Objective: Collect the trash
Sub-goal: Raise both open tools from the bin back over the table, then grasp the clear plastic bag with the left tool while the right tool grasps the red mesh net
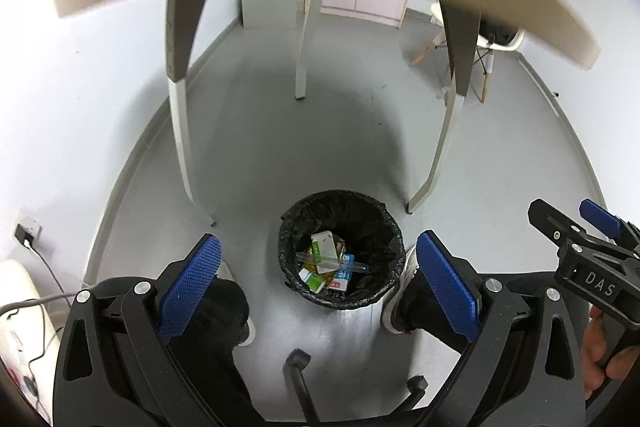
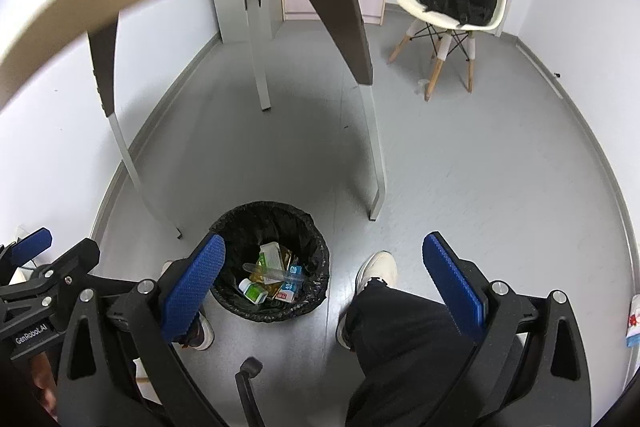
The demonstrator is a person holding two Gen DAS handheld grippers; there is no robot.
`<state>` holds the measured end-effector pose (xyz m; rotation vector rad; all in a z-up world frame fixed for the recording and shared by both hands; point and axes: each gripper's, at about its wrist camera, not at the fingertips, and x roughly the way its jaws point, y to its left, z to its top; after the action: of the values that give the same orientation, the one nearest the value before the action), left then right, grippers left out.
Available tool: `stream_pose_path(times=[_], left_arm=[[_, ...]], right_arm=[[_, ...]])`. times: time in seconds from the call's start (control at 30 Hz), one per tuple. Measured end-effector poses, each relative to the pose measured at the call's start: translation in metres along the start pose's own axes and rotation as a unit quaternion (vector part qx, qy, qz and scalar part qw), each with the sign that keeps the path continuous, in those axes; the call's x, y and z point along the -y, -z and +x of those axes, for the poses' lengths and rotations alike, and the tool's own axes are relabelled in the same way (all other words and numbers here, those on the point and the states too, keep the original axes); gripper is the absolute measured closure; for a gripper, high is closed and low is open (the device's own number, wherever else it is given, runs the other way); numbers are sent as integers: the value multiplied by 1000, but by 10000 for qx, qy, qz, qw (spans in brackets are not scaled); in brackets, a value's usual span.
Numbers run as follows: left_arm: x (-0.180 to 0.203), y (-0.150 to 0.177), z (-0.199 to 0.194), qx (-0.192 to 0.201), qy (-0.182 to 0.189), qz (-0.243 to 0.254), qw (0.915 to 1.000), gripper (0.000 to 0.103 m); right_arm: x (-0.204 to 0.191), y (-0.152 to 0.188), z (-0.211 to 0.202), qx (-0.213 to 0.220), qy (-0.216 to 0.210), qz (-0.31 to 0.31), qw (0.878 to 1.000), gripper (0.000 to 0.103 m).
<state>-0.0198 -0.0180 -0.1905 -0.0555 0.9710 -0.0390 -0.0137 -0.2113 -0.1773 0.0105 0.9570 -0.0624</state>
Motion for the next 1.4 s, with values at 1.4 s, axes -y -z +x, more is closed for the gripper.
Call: stream_pose_path(times=[1.4], left_arm=[[-25,-184,-96,850,-219,-111,9961,6]], right_arm=[[1,-159,-107,901,86,-256,9956,8]])
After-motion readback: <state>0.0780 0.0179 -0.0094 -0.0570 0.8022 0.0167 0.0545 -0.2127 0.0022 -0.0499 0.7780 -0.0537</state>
